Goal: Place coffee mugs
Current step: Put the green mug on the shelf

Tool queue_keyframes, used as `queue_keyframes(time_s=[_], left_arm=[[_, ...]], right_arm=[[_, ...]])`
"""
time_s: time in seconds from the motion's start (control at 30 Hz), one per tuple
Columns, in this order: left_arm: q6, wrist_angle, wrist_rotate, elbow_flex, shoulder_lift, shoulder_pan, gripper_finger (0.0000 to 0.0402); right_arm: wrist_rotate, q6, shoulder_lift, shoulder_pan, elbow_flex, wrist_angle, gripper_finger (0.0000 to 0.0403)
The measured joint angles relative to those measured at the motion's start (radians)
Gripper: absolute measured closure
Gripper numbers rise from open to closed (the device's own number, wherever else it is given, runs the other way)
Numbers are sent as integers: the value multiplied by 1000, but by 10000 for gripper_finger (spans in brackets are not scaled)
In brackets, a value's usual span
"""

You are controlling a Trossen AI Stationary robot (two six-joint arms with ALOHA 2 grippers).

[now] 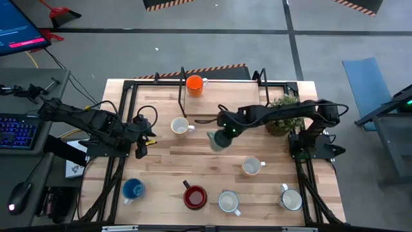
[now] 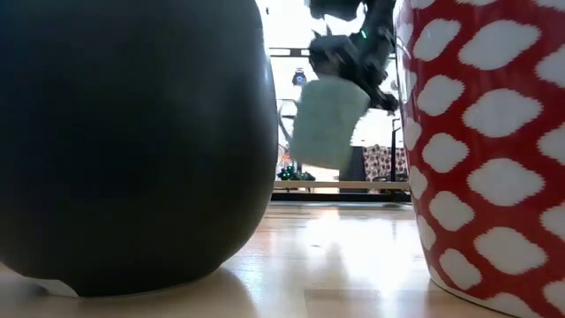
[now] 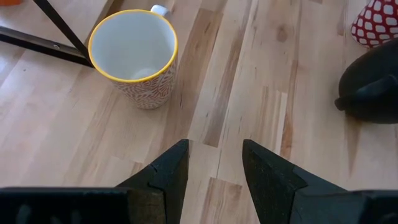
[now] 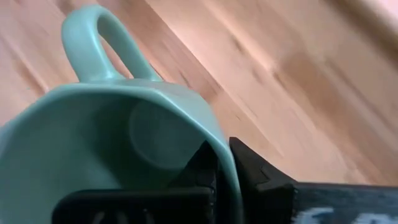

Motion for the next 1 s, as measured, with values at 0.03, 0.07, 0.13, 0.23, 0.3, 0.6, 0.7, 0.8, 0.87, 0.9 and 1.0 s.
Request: queue_keyframes(time_s=[0.03, 0.07, 0.13, 0.23, 0.3, 0.6, 0.7, 0.8, 0.87, 0.9, 1.0], left_arm=[[-5, 0, 0, 0, 0, 0, 261], [-7, 0, 0, 0, 0, 0, 261], [-8, 0, 0, 0, 0, 0, 261], [-7, 0, 0, 0, 0, 0, 261], [-8, 0, 0, 0, 0, 0, 261], [-7, 0, 0, 0, 0, 0, 261], [-7, 0, 0, 0, 0, 0, 261], [-8, 0, 0, 0, 0, 0, 261], [-9, 0, 0, 0, 0, 0, 261], [-9, 0, 0, 0, 0, 0, 261], [-11, 0, 0, 0, 0, 0, 261]], right_arm=[[11, 1, 0, 5, 33, -14, 402], [19, -1, 0, 8, 67, -29, 402], [49, -17, 0, 7, 139, -55, 402], [89, -67, 0, -23, 256, -106, 402], [104, -95, 4, -63, 325, -158, 402], [93, -186, 134, -321, 619, -360, 402], [87, -208, 204, -395, 702, -409, 403], [40, -225, 277, -446, 762, -446, 403], [21, -232, 323, -464, 789, -475, 403], [11, -239, 343, -470, 797, -482, 403], [-2, -246, 391, -484, 803, -492, 403]])
